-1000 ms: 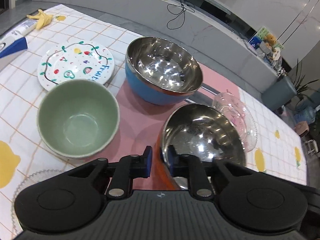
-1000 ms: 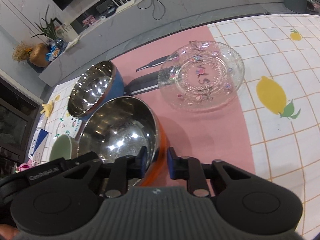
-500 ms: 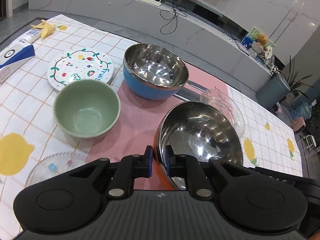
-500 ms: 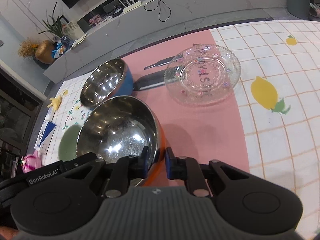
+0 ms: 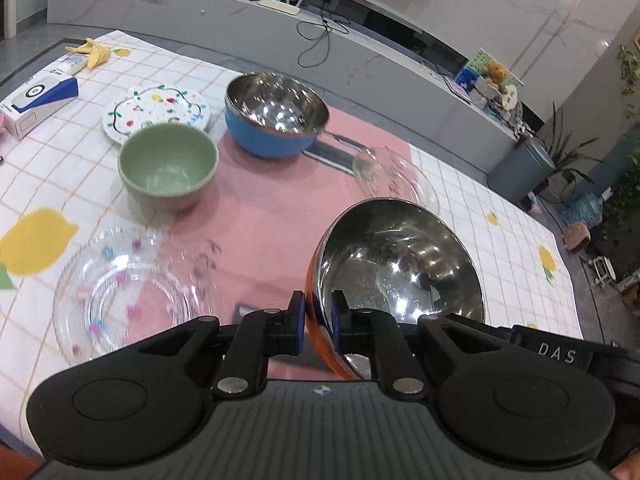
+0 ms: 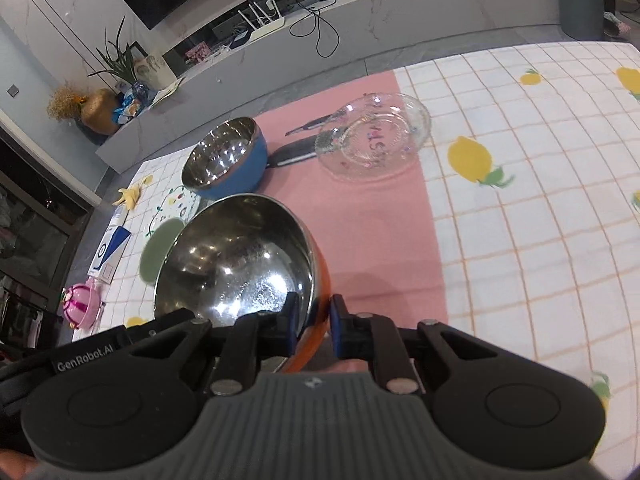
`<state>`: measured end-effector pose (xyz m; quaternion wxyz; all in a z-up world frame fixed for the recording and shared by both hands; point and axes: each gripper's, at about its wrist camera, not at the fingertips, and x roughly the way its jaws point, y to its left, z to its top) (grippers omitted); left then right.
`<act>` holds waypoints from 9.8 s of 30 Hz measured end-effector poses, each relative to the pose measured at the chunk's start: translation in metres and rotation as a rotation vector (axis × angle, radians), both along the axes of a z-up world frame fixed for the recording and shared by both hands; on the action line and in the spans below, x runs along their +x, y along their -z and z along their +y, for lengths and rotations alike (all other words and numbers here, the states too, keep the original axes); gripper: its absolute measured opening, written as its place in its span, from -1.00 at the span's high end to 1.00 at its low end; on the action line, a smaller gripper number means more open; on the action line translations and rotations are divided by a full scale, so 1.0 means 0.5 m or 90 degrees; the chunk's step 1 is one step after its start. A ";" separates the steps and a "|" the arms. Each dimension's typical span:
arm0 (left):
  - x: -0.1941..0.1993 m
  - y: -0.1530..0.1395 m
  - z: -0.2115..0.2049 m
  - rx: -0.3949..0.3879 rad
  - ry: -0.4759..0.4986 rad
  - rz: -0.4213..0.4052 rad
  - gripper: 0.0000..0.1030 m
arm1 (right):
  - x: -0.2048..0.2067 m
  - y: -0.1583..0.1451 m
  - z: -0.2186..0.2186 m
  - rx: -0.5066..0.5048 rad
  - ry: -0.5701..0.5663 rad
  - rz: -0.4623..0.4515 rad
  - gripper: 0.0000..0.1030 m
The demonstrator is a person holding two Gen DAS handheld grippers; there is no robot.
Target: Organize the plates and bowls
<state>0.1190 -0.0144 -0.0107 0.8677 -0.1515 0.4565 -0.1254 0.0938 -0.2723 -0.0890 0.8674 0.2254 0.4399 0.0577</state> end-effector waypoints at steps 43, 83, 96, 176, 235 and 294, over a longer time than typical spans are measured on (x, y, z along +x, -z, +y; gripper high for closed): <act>-0.058 0.056 0.030 0.029 0.009 -0.001 0.51 | -0.052 0.067 0.014 0.019 -0.047 0.067 -0.05; 0.173 -0.060 0.077 0.106 -0.053 -0.185 0.38 | 0.182 -0.030 0.050 -0.061 -0.021 -0.125 -0.39; 0.300 -0.003 0.124 0.022 -0.085 -0.108 -0.03 | 0.314 -0.003 0.084 -0.047 -0.023 -0.075 -0.39; 0.338 0.056 0.099 -0.007 -0.087 0.013 0.86 | 0.388 0.070 0.116 0.030 0.044 0.112 0.76; -0.108 -0.003 0.102 -0.148 -0.105 0.060 0.82 | -0.110 -0.023 0.007 0.048 0.014 0.020 0.76; -0.048 -0.035 0.077 0.006 -0.079 -0.030 0.13 | -0.051 -0.007 0.034 -0.017 0.016 -0.045 -0.53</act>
